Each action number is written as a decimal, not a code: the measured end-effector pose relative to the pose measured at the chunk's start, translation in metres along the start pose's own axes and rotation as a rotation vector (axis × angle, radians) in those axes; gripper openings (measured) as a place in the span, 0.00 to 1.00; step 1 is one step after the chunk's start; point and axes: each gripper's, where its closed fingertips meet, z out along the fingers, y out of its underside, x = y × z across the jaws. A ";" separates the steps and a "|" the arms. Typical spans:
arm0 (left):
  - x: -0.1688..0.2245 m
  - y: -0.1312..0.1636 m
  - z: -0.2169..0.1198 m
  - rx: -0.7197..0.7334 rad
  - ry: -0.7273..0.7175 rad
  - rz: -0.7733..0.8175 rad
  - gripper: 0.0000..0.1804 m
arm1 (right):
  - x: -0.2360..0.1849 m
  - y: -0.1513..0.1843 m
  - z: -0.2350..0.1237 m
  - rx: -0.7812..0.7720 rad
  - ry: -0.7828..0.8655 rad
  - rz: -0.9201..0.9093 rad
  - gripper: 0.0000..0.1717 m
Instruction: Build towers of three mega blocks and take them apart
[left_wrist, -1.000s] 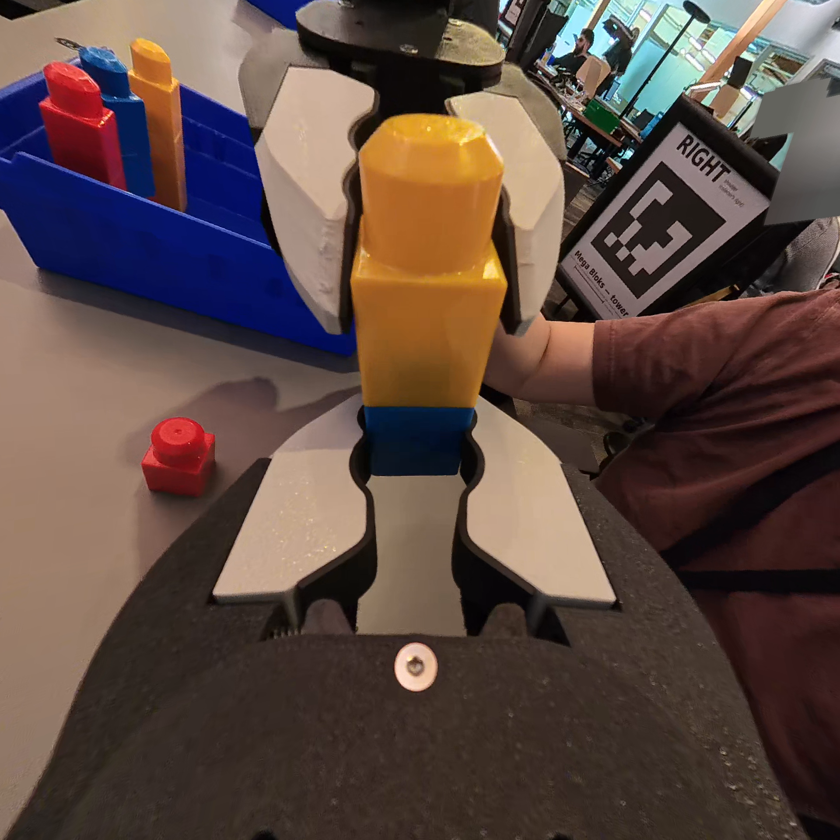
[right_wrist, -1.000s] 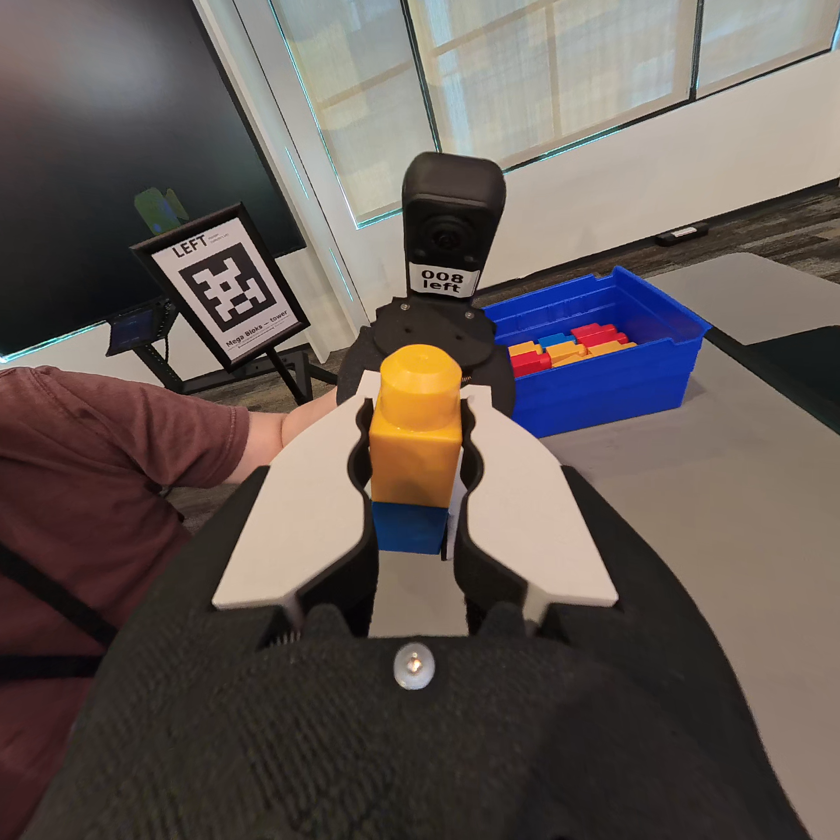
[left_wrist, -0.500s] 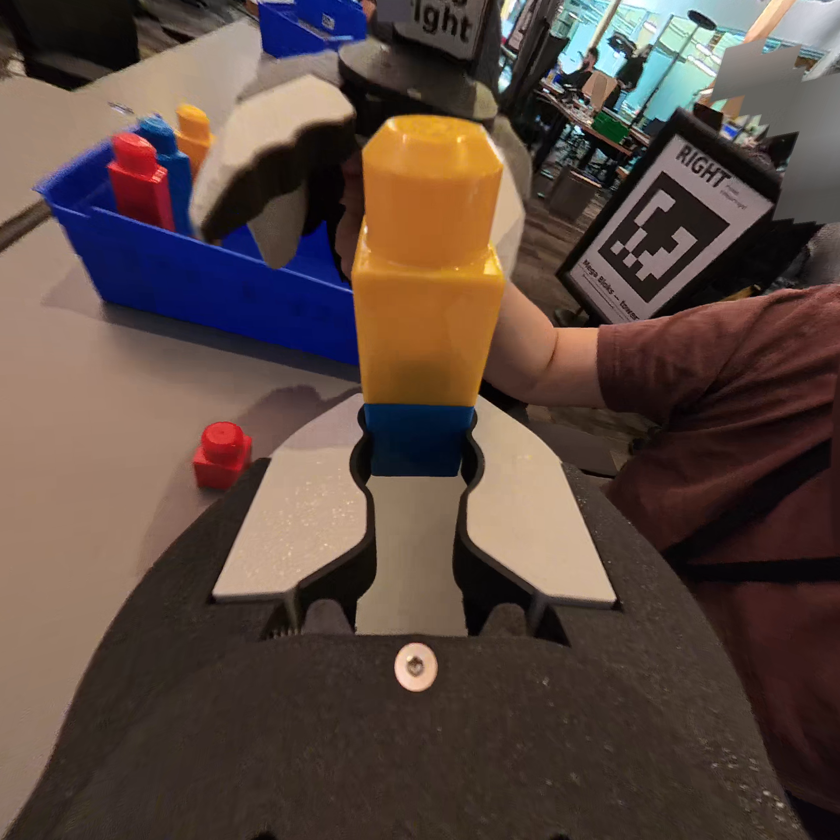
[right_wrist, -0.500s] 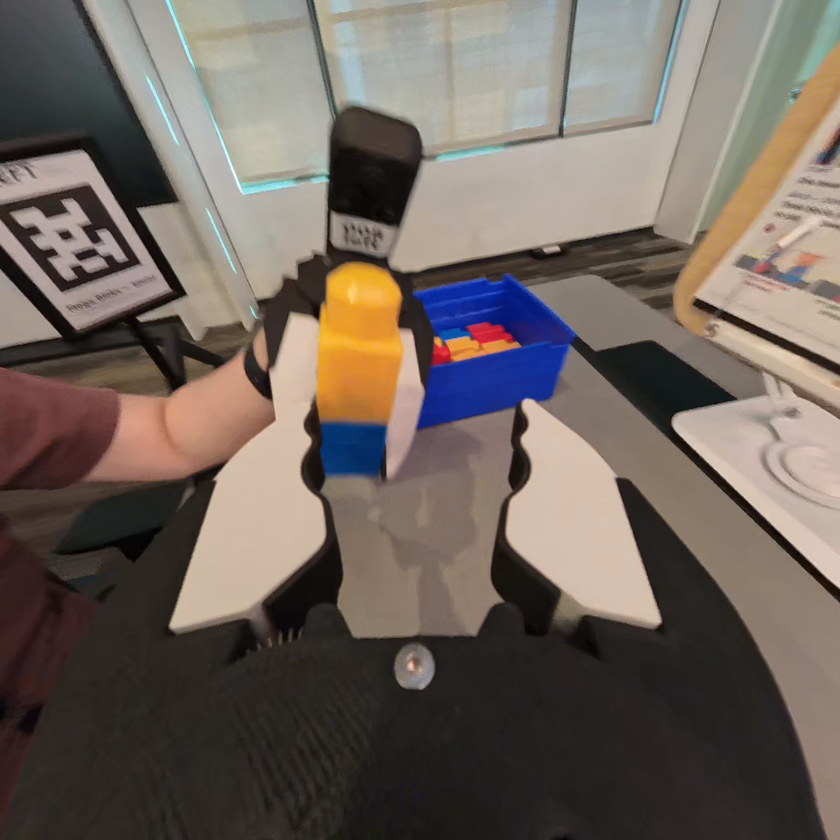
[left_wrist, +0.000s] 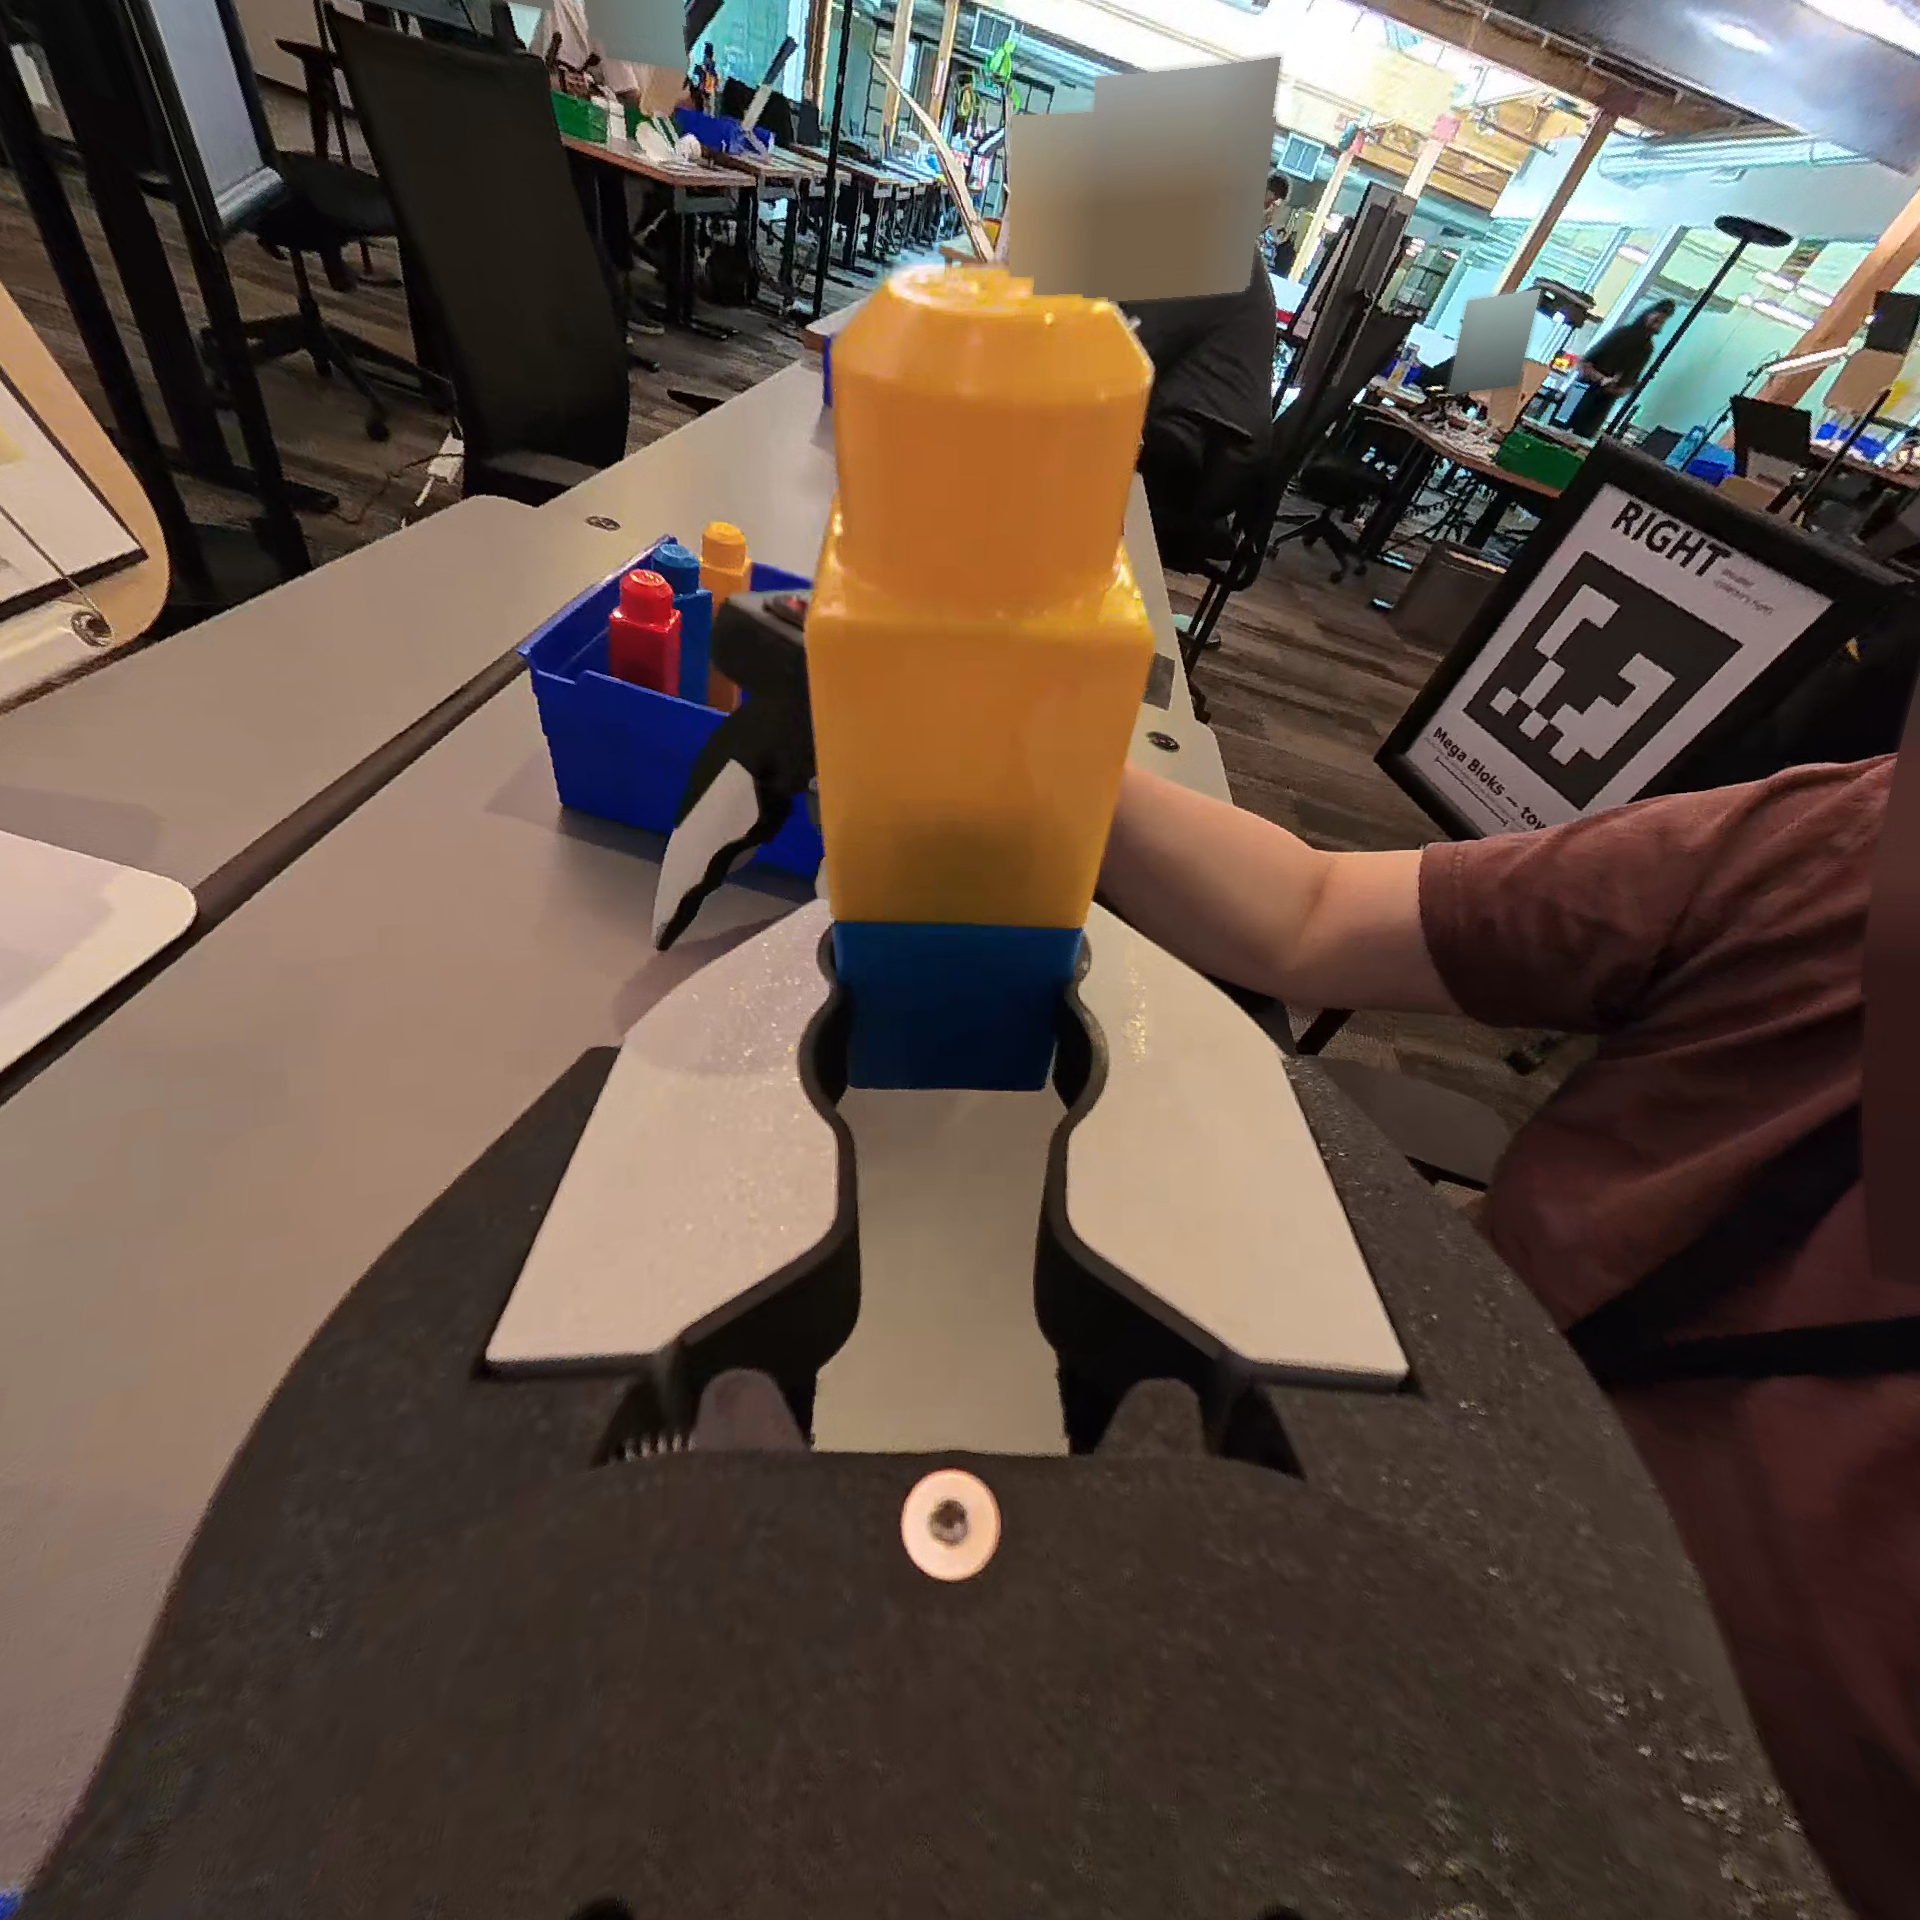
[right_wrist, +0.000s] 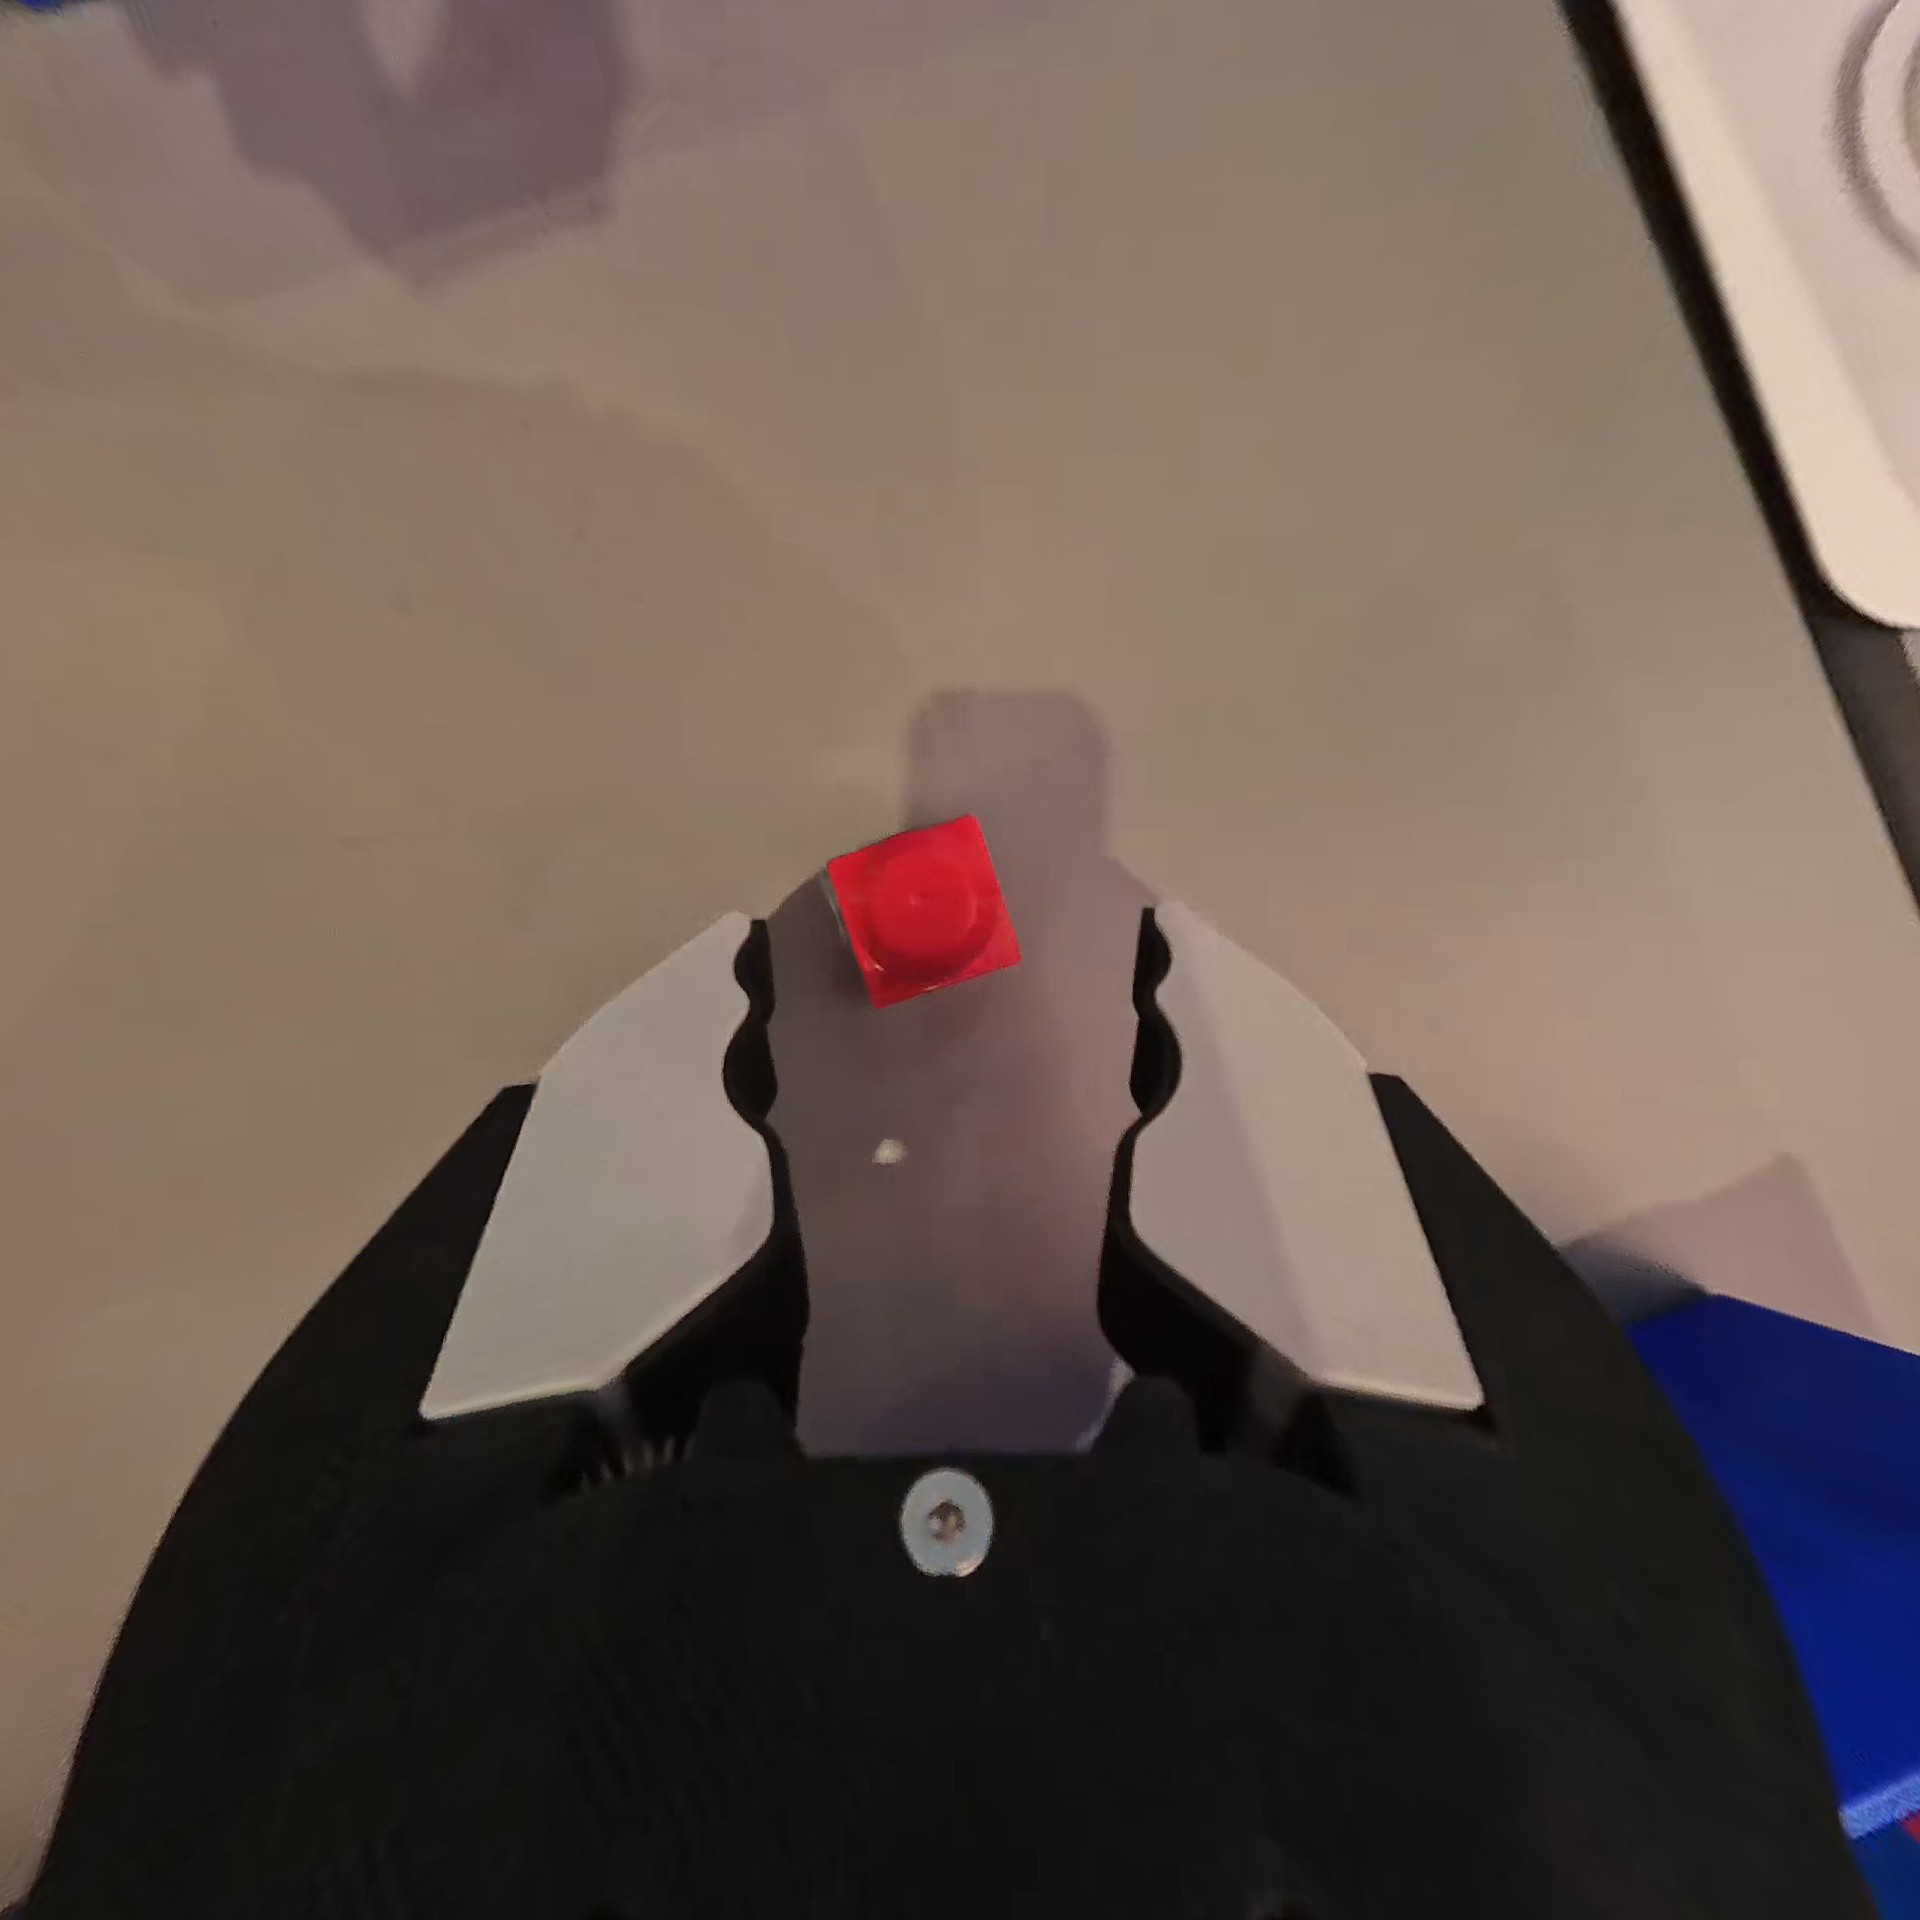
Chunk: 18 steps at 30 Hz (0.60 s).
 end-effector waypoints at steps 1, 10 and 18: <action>0.000 0.001 0.001 -0.006 0.002 -0.001 0.20 | 0.001 0.005 0.004 -0.031 0.009 -0.010 0.39; 0.001 0.016 0.020 -0.089 0.039 -0.035 0.20 | -0.006 0.025 0.025 -0.182 0.029 -0.100 0.28; -0.004 0.024 0.028 -0.120 0.032 -0.055 0.20 | -0.004 0.009 0.012 -0.093 0.003 -0.021 0.22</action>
